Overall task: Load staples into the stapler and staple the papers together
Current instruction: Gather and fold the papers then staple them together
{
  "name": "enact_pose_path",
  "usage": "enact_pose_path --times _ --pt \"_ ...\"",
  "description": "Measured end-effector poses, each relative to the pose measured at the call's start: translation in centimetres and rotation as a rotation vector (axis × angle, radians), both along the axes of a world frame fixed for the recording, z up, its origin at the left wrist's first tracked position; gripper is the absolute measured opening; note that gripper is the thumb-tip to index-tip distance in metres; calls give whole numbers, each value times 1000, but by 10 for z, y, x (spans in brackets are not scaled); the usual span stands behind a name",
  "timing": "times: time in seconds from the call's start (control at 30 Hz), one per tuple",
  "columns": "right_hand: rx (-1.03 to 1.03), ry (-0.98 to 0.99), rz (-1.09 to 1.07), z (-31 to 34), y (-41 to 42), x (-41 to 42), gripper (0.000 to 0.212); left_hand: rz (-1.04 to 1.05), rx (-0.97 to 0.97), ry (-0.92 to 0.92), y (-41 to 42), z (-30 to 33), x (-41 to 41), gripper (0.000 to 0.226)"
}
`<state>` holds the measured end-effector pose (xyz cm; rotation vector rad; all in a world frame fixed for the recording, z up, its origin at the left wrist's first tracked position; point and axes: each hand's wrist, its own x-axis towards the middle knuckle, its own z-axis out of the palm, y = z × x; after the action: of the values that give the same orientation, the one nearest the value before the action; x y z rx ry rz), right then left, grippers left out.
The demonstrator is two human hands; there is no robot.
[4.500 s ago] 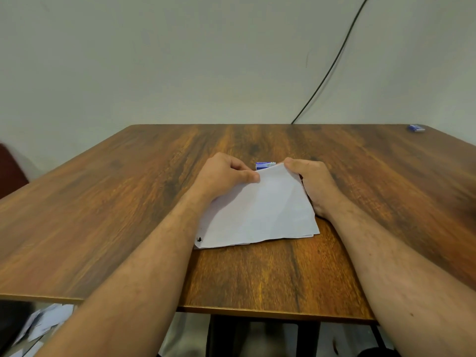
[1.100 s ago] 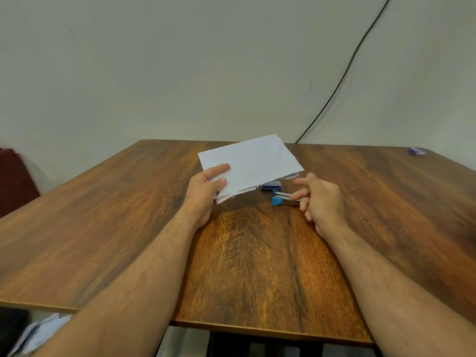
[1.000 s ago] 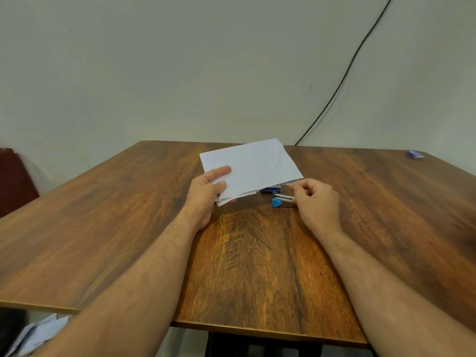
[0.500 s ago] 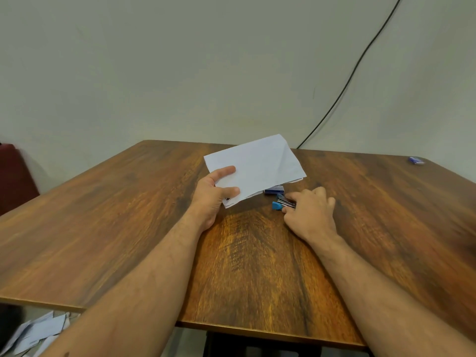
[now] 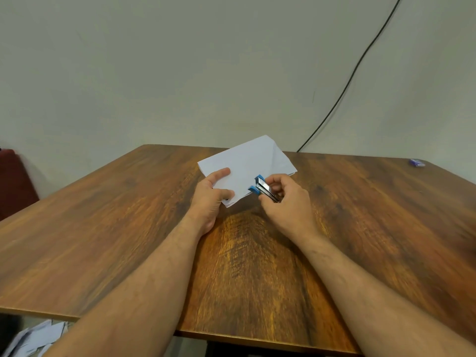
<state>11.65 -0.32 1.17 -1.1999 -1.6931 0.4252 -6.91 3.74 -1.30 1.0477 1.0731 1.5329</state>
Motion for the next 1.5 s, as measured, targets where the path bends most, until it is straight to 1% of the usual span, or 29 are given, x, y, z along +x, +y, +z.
enact_pose_path --times 0.13,0.17,0.27,0.3,0.33,0.4,0.5,0.57,0.63,0.7,0.77,0.8,0.87,0.93,1.0,1.1,1.2,1.27,1.37,1.4,1.5 --pt "-161 235 101 -6 3 -15 43 -46 7 -71 0 2 -2 59" --pt "-182 246 116 -9 4 -16 47 -51 13 -84 0 2 -2 60" --pt "-199 193 109 -14 8 -16 59 -53 22 -65 -1 2 0 59" --pt "-218 188 113 -15 10 -16 59 -58 22 -55 0 2 0 59" --pt "-248 192 126 -15 12 -16 54 -61 21 -48 1 1 0 59" --pt "-304 214 165 -16 15 -15 37 -70 29 -33 2 2 1 60" --pt "-371 373 229 -13 15 -15 19 -80 64 -42 4 1 2 61" --pt "-413 448 241 -12 14 -15 18 -80 79 -69 3 3 4 55" --pt "-426 421 245 -12 14 -15 18 -78 83 -72 1 6 5 50" --pt "-413 389 240 -13 14 -14 16 -76 81 -41 0 7 4 52" --pt "-387 407 240 -14 15 -14 12 -83 92 -14 -2 6 3 56" --pt "-376 428 244 -14 16 -14 14 -87 100 -4 -3 7 4 58" --pt "-380 468 251 -13 16 -13 27 -87 108 19 -7 9 6 60" --pt "-412 488 249 -12 16 -12 40 -101 102 29 -9 10 8 63" --pt "-449 508 250 -11 17 -10 49 -144 101 26 -9 10 9 66" --pt "-492 594 276 -10 19 -9 54 -184 115 27 -6 9 10 68" --pt "-580 695 304 -10 22 -6 56 -201 137 21 -6 8 11 69" --pt "-621 734 346 -10 23 -4 52 -208 135 9 -7 8 12 70" --pt "-643 739 382 -9 24 -2 28 -227 134 3 -8 9 13 72" --pt "-645 731 384 -9 24 -2 24 -240 142 7 -9 9 14 73" --pt "-631 676 390 -9 25 -3 26 -244 154 22 -10 9 15 73"
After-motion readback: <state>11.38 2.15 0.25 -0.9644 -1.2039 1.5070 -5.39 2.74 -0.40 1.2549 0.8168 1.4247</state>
